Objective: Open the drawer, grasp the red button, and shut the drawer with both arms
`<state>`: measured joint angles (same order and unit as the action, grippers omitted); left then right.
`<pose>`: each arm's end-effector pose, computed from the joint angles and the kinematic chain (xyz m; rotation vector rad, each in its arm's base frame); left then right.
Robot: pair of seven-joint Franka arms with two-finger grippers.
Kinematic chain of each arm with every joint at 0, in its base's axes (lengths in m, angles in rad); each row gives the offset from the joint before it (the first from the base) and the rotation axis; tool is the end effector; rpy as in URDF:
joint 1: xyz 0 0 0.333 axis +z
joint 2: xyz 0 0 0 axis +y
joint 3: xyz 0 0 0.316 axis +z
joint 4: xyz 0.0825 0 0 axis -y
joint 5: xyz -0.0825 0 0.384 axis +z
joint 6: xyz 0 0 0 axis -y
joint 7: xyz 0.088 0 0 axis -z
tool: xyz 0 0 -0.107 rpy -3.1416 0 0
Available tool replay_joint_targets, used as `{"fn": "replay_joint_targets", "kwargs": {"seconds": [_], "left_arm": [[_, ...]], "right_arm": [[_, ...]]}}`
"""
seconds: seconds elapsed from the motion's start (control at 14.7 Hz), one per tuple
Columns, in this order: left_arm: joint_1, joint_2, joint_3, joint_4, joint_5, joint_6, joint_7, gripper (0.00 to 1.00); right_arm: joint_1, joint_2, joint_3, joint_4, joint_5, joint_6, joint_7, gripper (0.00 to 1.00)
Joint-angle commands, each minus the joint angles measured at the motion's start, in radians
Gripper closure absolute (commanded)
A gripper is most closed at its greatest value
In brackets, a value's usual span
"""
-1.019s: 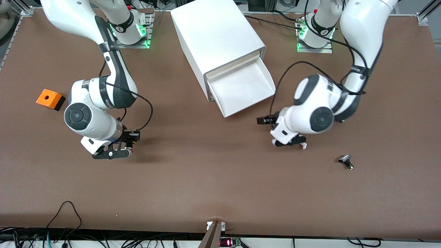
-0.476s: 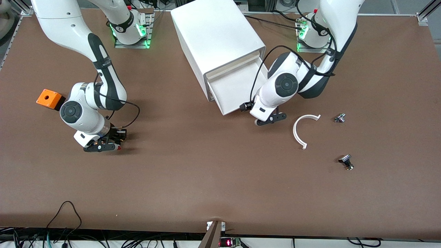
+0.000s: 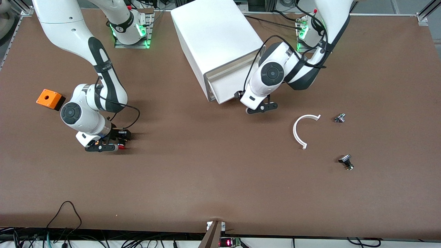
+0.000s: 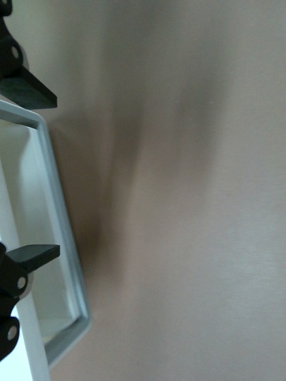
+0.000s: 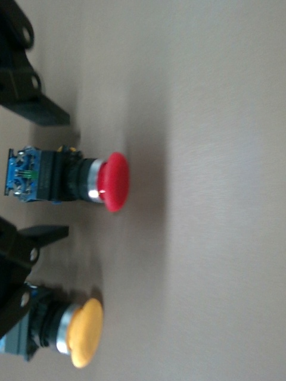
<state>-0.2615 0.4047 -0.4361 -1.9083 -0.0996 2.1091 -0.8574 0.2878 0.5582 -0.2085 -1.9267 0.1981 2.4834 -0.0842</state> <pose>0.4688 -0.3834 0.2919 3.0278 0.3581 -0.4560 0.6241 0.0539 0.2034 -3.1285 -0.0610 -0.0260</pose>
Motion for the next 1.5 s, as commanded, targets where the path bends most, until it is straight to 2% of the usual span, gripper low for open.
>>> {"fn": "replay_joint_targets", "kwargs": {"seconds": [0.0,0.27,0.41,0.82,1.02,1.22,1.43], "left_arm": [[-0.001,-0.033,-0.026,-0.026,0.004,-0.029,-0.017,0.0],[-0.002,-0.026,-0.069,-0.028,0.001,-0.029,-0.049,0.0],[-0.002,-0.026,-0.084,-0.028,-0.003,-0.031,-0.051,0.0],[-0.005,-0.024,-0.11,-0.029,-0.003,-0.046,-0.052,0.0],[-0.013,-0.024,-0.11,-0.028,-0.003,-0.06,-0.054,0.0],[-0.03,-0.021,-0.11,-0.025,-0.003,-0.06,-0.052,0.0],[0.013,-0.035,-0.101,0.026,0.007,-0.09,-0.036,0.0]], "right_arm": [[-0.009,-0.078,0.006,0.018,0.03,-0.014,-0.012,0.0],[-0.006,-0.175,-0.019,0.029,0.02,-0.029,-0.014,0.0],[-0.007,-0.207,-0.025,0.052,0.017,-0.091,-0.014,0.0],[-0.004,-0.215,-0.091,0.345,0.009,-0.574,-0.011,0.0],[-0.004,-0.215,-0.089,0.533,-0.025,-0.827,0.049,0.0],[0.007,-0.228,-0.088,0.63,-0.039,-0.977,0.121,0.0],[0.007,-0.285,-0.075,0.634,-0.022,-0.994,0.231,0.0]]}}
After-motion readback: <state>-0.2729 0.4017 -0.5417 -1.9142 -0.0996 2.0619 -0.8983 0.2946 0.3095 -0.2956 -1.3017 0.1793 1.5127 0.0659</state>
